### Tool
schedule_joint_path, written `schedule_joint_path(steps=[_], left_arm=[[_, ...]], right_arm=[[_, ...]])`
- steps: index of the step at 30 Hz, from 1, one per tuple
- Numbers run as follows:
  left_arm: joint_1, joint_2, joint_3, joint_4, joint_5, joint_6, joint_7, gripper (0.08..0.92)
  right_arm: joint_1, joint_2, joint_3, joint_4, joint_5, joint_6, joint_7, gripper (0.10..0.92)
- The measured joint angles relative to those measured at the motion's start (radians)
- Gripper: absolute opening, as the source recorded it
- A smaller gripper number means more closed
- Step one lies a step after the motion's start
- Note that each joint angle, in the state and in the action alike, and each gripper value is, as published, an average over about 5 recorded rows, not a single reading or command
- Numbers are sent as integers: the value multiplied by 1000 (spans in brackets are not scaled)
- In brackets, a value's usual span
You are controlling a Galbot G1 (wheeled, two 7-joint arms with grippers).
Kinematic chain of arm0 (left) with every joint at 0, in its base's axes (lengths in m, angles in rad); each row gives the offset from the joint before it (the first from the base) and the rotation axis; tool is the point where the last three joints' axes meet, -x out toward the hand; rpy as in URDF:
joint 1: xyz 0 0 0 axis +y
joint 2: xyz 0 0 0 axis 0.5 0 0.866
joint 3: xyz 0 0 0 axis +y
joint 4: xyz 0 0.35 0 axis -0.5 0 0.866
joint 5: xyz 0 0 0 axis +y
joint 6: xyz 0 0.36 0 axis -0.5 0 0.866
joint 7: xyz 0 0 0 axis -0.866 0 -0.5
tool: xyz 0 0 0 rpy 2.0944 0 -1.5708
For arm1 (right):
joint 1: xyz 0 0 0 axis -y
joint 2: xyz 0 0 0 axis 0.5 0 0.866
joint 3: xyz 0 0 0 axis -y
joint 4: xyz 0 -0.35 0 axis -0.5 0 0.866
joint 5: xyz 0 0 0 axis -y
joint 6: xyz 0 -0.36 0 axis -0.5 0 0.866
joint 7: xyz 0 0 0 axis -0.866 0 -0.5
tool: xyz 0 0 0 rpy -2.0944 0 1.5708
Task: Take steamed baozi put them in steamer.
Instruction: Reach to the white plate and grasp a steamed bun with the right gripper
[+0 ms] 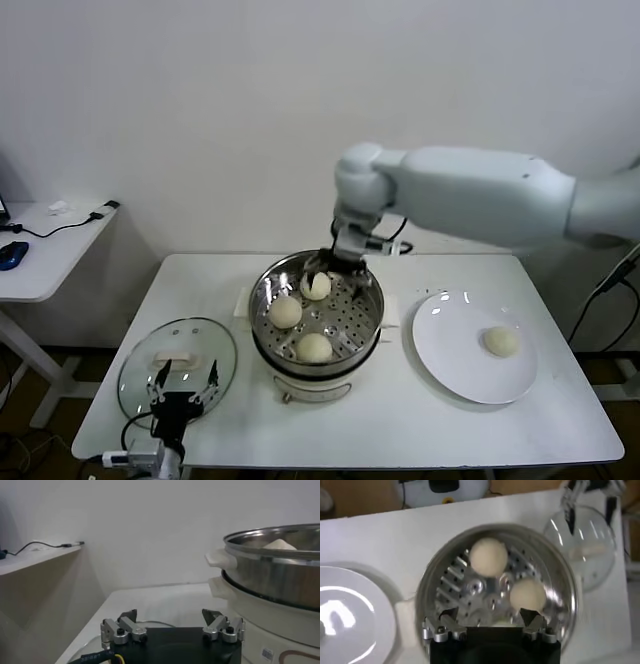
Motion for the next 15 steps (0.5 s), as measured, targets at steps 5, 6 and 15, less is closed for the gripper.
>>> schedule_joint_path(steps=[5, 6, 15], left_arm=[[-7, 5, -6, 5, -2, -5, 0, 823], [-8, 6, -7, 6, -3, -5, 0, 823], [-16, 13, -16, 15, -7, -4, 1, 823]], right_arm=[[73, -115, -71, -54, 96, -61, -21, 823], [80, -142, -90, -61, 107, -74, -21, 823], [22, -388, -183, -125, 106, -203, 24, 823]])
